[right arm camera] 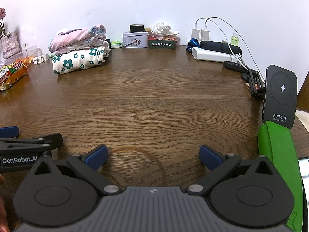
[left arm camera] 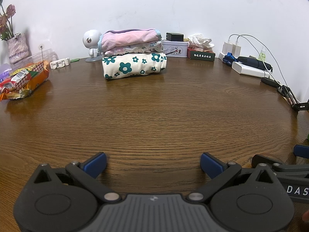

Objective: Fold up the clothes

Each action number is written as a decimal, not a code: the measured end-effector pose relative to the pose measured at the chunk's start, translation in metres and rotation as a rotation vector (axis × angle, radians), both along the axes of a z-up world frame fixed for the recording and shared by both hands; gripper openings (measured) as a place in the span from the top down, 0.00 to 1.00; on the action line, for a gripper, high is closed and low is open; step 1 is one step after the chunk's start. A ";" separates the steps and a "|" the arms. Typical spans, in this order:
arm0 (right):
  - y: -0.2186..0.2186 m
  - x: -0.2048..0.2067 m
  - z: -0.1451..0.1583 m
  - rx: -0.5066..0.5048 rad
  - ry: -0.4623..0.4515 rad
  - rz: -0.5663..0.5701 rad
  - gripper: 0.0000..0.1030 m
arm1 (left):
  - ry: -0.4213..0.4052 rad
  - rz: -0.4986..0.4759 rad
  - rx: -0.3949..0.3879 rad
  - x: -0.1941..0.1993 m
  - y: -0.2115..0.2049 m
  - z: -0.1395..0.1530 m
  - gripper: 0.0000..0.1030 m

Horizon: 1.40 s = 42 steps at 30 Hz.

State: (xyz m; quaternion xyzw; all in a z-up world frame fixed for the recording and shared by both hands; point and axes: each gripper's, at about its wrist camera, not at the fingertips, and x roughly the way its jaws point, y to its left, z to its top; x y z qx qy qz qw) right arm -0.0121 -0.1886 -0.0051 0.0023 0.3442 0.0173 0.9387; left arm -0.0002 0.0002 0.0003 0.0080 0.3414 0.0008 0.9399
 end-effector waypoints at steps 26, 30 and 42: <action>0.001 0.000 -0.001 -0.002 -0.001 -0.001 0.01 | 0.000 -0.002 0.000 0.000 0.000 0.000 0.00; 0.001 0.000 -0.001 -0.006 -0.001 -0.002 0.00 | -0.001 0.003 0.000 0.000 0.000 0.000 0.00; 0.004 0.003 0.011 -0.042 0.014 0.052 0.00 | -0.004 -0.069 -0.051 0.009 0.018 0.012 0.05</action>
